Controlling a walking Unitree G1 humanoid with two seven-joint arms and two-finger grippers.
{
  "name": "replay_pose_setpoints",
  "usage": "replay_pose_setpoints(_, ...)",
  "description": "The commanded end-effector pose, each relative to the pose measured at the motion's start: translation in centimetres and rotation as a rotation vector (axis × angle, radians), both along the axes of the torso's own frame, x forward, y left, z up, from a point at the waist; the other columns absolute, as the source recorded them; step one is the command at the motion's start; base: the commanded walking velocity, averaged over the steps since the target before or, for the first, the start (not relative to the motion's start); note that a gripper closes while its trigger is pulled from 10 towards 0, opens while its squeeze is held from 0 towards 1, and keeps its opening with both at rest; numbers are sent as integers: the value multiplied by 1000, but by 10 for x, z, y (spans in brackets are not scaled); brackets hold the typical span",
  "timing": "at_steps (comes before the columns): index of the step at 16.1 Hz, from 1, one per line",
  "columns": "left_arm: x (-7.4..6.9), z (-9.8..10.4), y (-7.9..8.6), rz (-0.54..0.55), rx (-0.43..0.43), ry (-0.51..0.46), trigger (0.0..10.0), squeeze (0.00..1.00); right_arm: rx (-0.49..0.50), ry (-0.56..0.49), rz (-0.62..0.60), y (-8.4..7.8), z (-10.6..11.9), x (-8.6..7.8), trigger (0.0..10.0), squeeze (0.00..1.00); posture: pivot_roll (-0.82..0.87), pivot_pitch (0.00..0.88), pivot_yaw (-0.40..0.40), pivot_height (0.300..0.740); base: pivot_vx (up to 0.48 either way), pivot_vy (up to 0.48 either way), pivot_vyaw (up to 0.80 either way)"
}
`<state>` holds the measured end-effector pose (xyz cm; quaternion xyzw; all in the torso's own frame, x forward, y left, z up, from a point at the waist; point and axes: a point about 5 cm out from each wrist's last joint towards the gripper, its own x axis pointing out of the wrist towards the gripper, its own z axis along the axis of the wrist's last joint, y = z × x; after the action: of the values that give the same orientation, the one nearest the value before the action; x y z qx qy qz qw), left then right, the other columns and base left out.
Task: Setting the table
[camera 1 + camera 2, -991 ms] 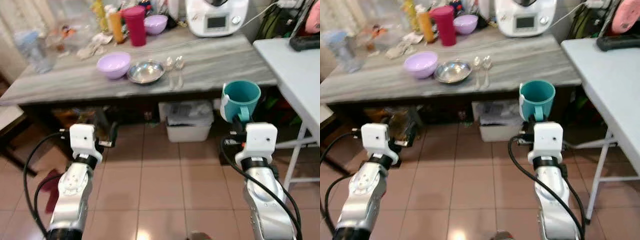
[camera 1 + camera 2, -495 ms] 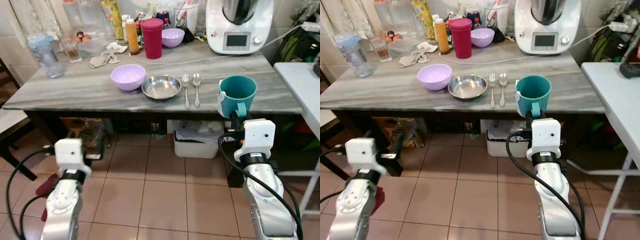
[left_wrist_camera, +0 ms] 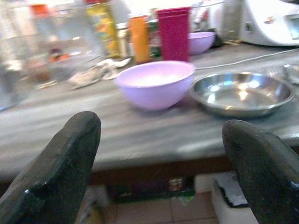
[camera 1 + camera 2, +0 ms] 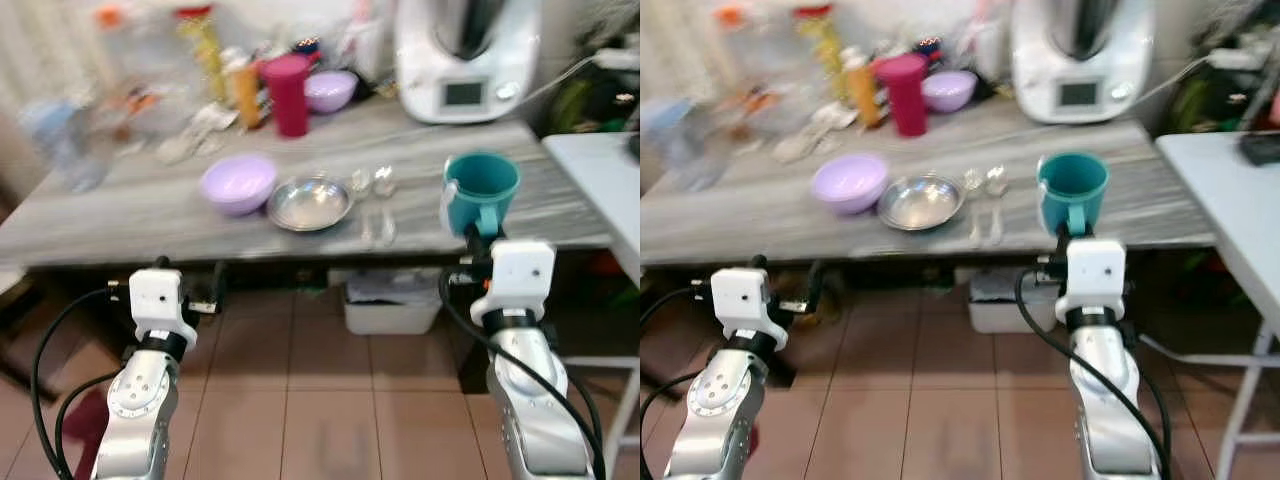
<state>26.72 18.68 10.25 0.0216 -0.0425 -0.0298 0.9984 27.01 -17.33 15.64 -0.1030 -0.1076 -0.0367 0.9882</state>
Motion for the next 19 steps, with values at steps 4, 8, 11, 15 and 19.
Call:
replay_pose_setpoints(4,4,6,-10,-38,-13,-15,10000,0,-6,-40,-27,-5,9,0,10000,0,-196,47,81,740,368,0,-123)
replay_pose_setpoints(8,3,6,-11,-40,-16,-15,10000,0,-10,-41,-20,-4,10,1,10000,0,-193,50,77,740,368,0,0)
replay_pose_setpoints(11,3,6,-12,-40,-16,-16,10000,0,-24,-46,-12,-2,11,2,10000,0,-190,51,78,740,368,0,0)
replay_pose_setpoints(15,-1,9,-18,-68,-13,-21,10000,0,-37,-81,-6,0,19,3,10000,0,-188,53,81,740,368,0,208)
replay_pose_setpoints(19,0,12,-17,-72,-8,-30,10000,0,-39,-78,-2,1,18,3,10000,0,-186,56,83,740,357,0,345)
